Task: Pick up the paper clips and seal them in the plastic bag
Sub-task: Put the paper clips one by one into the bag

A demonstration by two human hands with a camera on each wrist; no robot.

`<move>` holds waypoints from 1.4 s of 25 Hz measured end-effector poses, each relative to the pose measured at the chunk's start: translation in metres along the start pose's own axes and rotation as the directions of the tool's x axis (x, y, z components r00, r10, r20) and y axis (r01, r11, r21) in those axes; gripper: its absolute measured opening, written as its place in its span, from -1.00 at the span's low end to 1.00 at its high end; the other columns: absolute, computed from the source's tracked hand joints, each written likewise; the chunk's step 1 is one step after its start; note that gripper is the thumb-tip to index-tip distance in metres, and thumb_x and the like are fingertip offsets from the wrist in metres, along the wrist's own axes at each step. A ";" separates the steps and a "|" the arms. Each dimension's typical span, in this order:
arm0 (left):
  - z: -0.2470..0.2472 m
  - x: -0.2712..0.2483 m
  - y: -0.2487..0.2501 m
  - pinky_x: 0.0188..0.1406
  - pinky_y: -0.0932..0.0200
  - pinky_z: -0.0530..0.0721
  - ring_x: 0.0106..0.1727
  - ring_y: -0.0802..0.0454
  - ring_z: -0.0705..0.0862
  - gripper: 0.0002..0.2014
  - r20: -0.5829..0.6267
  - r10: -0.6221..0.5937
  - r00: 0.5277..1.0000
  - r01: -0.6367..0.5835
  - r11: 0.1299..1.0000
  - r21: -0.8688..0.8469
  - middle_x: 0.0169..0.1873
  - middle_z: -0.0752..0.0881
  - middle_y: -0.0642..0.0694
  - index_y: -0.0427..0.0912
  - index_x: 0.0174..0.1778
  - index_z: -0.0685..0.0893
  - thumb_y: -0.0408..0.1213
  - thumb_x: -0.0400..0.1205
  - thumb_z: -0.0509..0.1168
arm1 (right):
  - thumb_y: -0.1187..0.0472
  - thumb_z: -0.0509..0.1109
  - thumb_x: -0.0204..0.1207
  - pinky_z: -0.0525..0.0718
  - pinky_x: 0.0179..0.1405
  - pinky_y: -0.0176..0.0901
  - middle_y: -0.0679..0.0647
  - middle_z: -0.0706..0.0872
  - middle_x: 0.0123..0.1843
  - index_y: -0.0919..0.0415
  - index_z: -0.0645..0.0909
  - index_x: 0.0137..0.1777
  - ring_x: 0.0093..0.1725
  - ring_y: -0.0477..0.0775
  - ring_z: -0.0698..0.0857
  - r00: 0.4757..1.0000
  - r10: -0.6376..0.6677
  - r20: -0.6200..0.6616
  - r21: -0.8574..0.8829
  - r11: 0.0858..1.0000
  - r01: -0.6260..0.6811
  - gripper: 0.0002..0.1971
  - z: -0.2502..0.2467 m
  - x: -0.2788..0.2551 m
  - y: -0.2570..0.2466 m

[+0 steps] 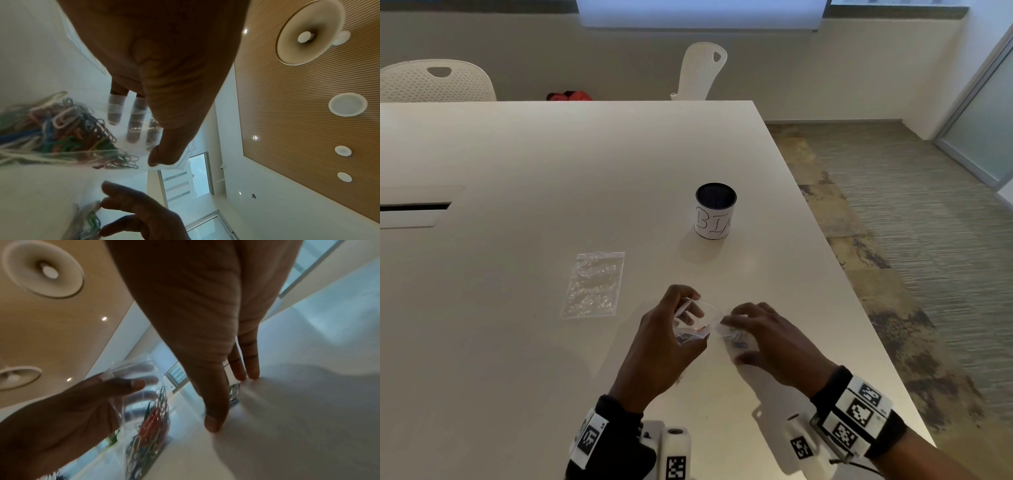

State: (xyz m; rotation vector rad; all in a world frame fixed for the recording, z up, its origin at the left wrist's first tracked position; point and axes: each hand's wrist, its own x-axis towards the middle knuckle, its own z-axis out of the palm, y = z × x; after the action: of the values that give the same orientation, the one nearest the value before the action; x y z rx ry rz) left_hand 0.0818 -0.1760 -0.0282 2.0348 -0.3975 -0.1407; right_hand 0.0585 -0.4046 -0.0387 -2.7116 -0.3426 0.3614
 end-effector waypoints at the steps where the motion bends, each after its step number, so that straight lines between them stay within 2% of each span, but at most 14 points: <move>1: 0.000 0.000 0.000 -0.11 0.47 0.70 0.07 0.25 0.69 -0.48 -0.002 0.001 1.000 -0.001 1.000 -0.004 0.00 0.76 0.20 0.06 0.31 0.55 -0.34 0.52 0.60 | 0.07 0.56 0.57 0.67 0.41 -0.04 -0.09 0.54 0.57 -0.16 0.53 0.60 0.48 -0.01 0.50 0.999 -0.042 0.006 -0.070 0.997 0.042 -0.41 0.002 0.000 -0.002; 3: 0.000 0.001 0.000 -0.12 0.47 0.69 0.06 0.25 0.69 -0.48 -0.003 0.000 1.000 0.000 1.000 -0.008 -0.01 0.76 0.19 0.05 0.31 0.55 -0.34 0.52 0.60 | 0.17 0.47 0.64 0.71 0.34 -0.04 -0.07 0.59 0.55 -0.17 0.59 0.54 0.45 0.00 0.54 0.994 -0.109 -0.009 -0.143 0.984 0.106 -0.52 0.005 -0.002 -0.006; 6: 0.000 0.002 -0.002 -0.10 0.44 0.71 0.07 0.22 0.71 -0.48 -0.005 0.003 1.000 -0.003 1.000 -0.003 0.00 0.77 0.18 0.06 0.31 0.55 -0.33 0.52 0.60 | 0.28 0.38 0.69 0.76 0.20 -0.06 -0.06 0.70 0.40 -0.09 0.69 0.43 0.29 -0.01 0.62 0.992 -0.127 0.003 -0.180 0.976 0.125 -0.61 0.009 -0.010 -0.010; 10: 0.001 0.003 -0.003 -0.09 0.44 0.71 0.07 0.22 0.72 -0.47 -0.001 -0.001 1.000 0.001 1.000 -0.005 0.02 0.77 0.19 0.06 0.33 0.55 -0.33 0.52 0.60 | 0.30 0.40 0.66 0.76 0.13 -0.03 -0.02 0.74 0.25 0.02 0.75 0.30 0.15 0.01 0.67 0.994 -0.106 0.010 -0.191 0.976 0.106 -0.71 0.009 -0.015 -0.014; 14: 0.001 0.002 -0.001 -0.08 0.44 0.73 0.06 0.23 0.72 -0.47 0.004 0.006 1.000 -0.005 1.000 -0.014 0.02 0.76 0.18 0.04 0.33 0.55 -0.27 0.52 0.61 | 0.31 0.38 0.67 0.74 -0.03 -0.11 0.04 0.74 0.07 0.07 0.73 0.14 -0.04 0.03 0.71 0.997 -0.082 -0.013 -0.201 0.977 0.078 -0.83 0.008 -0.008 -0.016; 16: 0.001 0.002 -0.001 -0.08 0.41 0.76 0.06 0.21 0.73 -0.47 0.005 0.002 1.000 -0.002 1.000 -0.016 0.02 0.75 0.18 0.04 0.34 0.55 -0.24 0.52 0.62 | 0.33 0.39 0.66 0.71 -0.06 -0.15 0.09 0.74 0.05 0.12 0.70 0.16 -0.05 0.07 0.75 0.998 -0.060 -0.022 -0.206 0.977 0.054 -0.84 0.008 -0.004 -0.017; 19: 0.003 0.002 -0.001 -0.10 0.43 0.76 0.07 0.22 0.73 -0.47 0.015 -0.003 1.000 0.003 1.000 -0.025 0.03 0.75 0.19 0.05 0.35 0.54 -0.21 0.53 0.62 | 0.39 0.38 0.64 0.75 -0.02 -0.07 0.18 0.74 0.06 0.22 0.68 0.20 0.00 0.17 0.77 0.998 -0.055 -0.028 -0.222 0.974 0.047 -0.81 0.006 0.002 -0.024; 21: 0.003 0.002 -0.002 -0.09 0.42 0.77 0.07 0.21 0.74 -0.47 0.020 -0.004 1.000 0.005 1.000 -0.026 0.04 0.75 0.18 0.05 0.35 0.54 -0.24 0.53 0.62 | 0.41 0.37 0.62 0.78 0.00 -0.02 0.21 0.75 0.06 0.24 0.69 0.13 0.01 0.20 0.78 0.999 -0.042 -0.028 -0.205 0.978 0.036 -0.84 0.004 0.005 -0.023; 24: 0.001 0.000 -0.004 -0.07 0.33 0.81 0.05 0.16 0.74 -0.48 0.013 -0.002 1.000 0.003 0.999 -0.033 0.04 0.76 0.15 0.07 0.32 0.54 -0.31 0.54 0.61 | 0.40 0.45 0.54 0.81 0.00 0.00 0.16 0.82 0.00 0.22 0.74 -0.01 -0.05 0.15 0.80 0.997 0.059 -0.041 -0.025 0.998 -0.060 -0.89 -0.002 0.012 -0.007; 27: 0.000 -0.002 -0.004 -0.09 0.29 0.82 0.04 0.15 0.74 -0.50 0.003 -0.002 1.000 0.002 0.999 -0.041 0.03 0.76 0.14 0.09 0.30 0.54 -0.32 0.53 0.60 | 0.33 0.60 0.47 0.77 -0.16 -0.26 0.01 0.83 -0.15 0.18 0.79 -0.06 -0.23 -0.14 0.74 0.989 0.145 -0.031 0.200 0.970 -0.136 -0.91 -0.009 0.015 0.013; 28: 0.000 -0.002 -0.004 -0.10 0.29 0.82 0.04 0.14 0.74 -0.50 0.002 -0.003 1.000 0.003 0.999 -0.045 0.02 0.76 0.14 0.10 0.29 0.55 -0.31 0.53 0.60 | 0.32 0.62 0.46 0.74 -0.20 -0.28 0.00 0.81 -0.21 0.18 0.79 -0.10 -0.30 -0.19 0.70 0.987 0.157 -0.031 0.267 0.953 -0.143 -0.92 -0.010 0.015 0.017; 30: 0.001 -0.003 -0.004 -0.13 0.30 0.81 0.03 0.14 0.74 -0.50 -0.001 -0.002 1.000 0.002 0.999 -0.051 0.01 0.77 0.14 0.11 0.28 0.55 -0.32 0.53 0.59 | 0.32 0.63 0.47 0.80 -0.14 -0.11 0.10 0.83 -0.25 0.19 0.79 -0.13 -0.32 -0.14 0.73 0.982 0.182 -0.054 0.446 0.884 -0.140 -0.92 -0.016 0.011 0.020; 32: 0.001 -0.004 -0.003 -0.13 0.31 0.80 0.03 0.15 0.74 -0.50 0.003 -0.003 1.000 0.003 0.999 -0.053 0.00 0.77 0.16 0.11 0.28 0.55 -0.34 0.53 0.58 | 0.35 0.62 0.50 0.84 -0.04 0.03 0.24 0.85 -0.21 0.23 0.79 -0.11 -0.26 0.03 0.80 0.975 0.200 -0.100 0.624 0.776 -0.095 -0.93 -0.030 0.005 0.013; 35: 0.001 -0.004 -0.001 -0.11 0.35 0.78 0.05 0.17 0.74 -0.48 0.015 -0.004 1.000 0.005 0.999 -0.035 0.01 0.75 0.19 0.10 0.31 0.54 -0.35 0.52 0.57 | 0.36 0.62 0.50 0.86 -0.01 -0.02 0.30 0.85 -0.17 0.28 0.81 -0.08 -0.21 0.18 0.83 0.969 0.153 -0.194 0.752 0.658 0.046 -0.95 -0.055 -0.003 -0.015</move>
State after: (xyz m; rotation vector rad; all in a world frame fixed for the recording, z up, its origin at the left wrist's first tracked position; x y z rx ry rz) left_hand 0.0780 -0.1753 -0.0300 2.0011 -0.3971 -0.1641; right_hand 0.0696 -0.4109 0.0171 -1.8953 -0.0120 0.1295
